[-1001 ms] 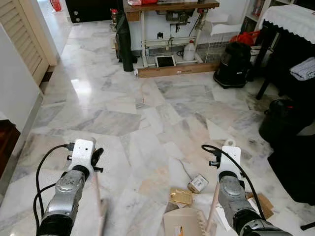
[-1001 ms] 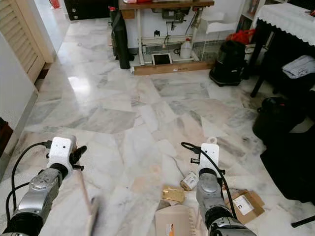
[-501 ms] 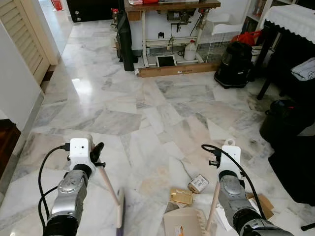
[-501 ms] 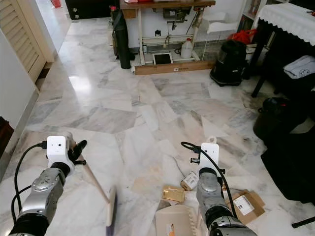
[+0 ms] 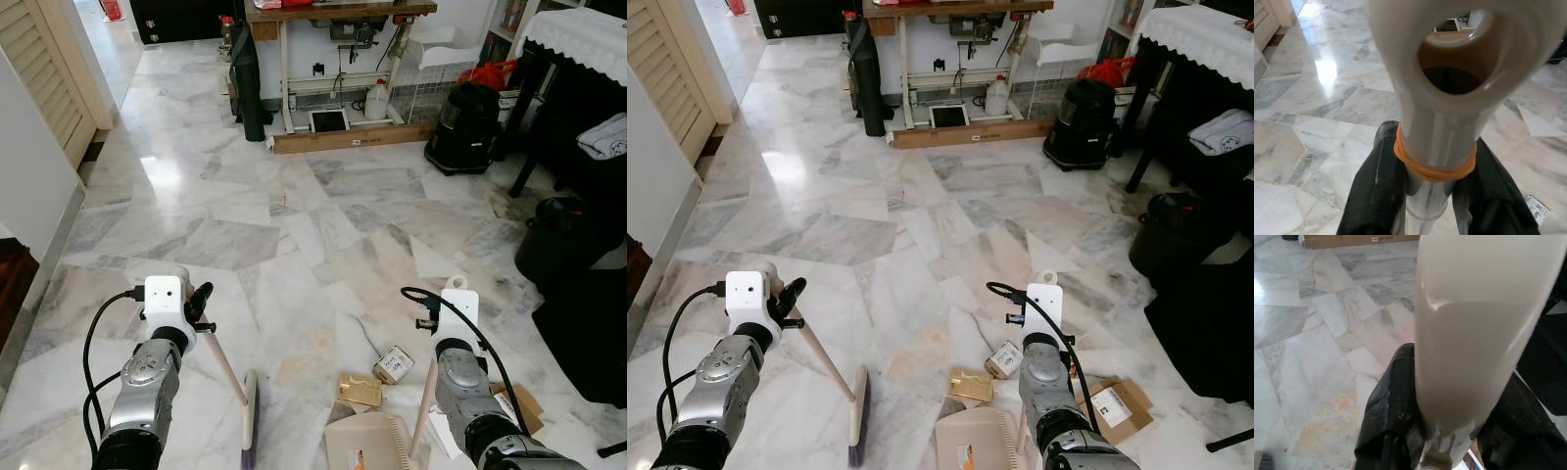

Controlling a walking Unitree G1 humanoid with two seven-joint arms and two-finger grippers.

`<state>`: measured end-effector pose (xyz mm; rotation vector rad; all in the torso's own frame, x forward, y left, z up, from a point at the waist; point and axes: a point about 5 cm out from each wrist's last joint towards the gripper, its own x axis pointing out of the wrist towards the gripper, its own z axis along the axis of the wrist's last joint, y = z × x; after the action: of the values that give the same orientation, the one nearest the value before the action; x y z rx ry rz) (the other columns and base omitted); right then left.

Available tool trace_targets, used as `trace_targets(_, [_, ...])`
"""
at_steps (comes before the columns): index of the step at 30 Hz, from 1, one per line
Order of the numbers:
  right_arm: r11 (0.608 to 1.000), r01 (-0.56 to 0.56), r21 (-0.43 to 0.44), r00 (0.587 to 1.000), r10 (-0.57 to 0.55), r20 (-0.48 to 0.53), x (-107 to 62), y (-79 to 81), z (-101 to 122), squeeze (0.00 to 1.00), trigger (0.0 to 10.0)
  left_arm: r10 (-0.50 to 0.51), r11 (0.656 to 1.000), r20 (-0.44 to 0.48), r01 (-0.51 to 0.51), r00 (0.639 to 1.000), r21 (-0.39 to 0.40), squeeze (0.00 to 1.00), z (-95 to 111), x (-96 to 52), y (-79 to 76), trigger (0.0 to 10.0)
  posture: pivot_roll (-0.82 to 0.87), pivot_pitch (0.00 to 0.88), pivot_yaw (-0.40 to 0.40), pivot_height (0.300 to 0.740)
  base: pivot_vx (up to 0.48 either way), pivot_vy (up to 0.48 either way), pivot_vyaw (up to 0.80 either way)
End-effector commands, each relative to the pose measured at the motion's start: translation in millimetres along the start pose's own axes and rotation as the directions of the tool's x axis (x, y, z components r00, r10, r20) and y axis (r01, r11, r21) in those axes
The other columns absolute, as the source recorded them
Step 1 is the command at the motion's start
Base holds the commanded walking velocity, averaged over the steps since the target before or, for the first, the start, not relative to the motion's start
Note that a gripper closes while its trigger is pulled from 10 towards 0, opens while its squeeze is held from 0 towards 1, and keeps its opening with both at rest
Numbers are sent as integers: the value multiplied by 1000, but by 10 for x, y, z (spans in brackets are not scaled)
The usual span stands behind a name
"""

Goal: Sweep floor

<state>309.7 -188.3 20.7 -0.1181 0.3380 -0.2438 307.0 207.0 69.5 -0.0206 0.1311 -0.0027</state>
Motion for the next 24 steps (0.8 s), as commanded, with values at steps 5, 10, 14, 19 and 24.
trace_targets(5, [999,-18,-27,1000,18,-4,13,17,17,0,10000,10,1000,43,-9,999,-13,0,71,27,0,10000,116,0,-13,740,-252,0,0])
trace_targets(10, [999,-21,-29,1000,21,-1,19,21,32,0,10000,11,1000,46,-10,999,-14,0,73,31,-7,10000,119,0,-15,740,-253,0,0])
trace_targets(14, [999,-23,-31,1000,23,0,20,24,36,0,10000,8,1000,47,-8,999,-15,0,71,31,-14,10000,119,0,-16,740,-284,0,0])
trace_targets(19, [999,-26,-33,1000,26,1,22,29,41,0,10000,13,1000,49,-12,999,-15,0,73,34,-12,10000,120,0,-17,740,-294,0,0])
trace_targets(24, [999,-27,-32,1000,27,3,24,37,50,0,10000,13,1000,51,-13,999,-14,0,74,35,-9,10000,122,0,-16,740,-296,0,0])
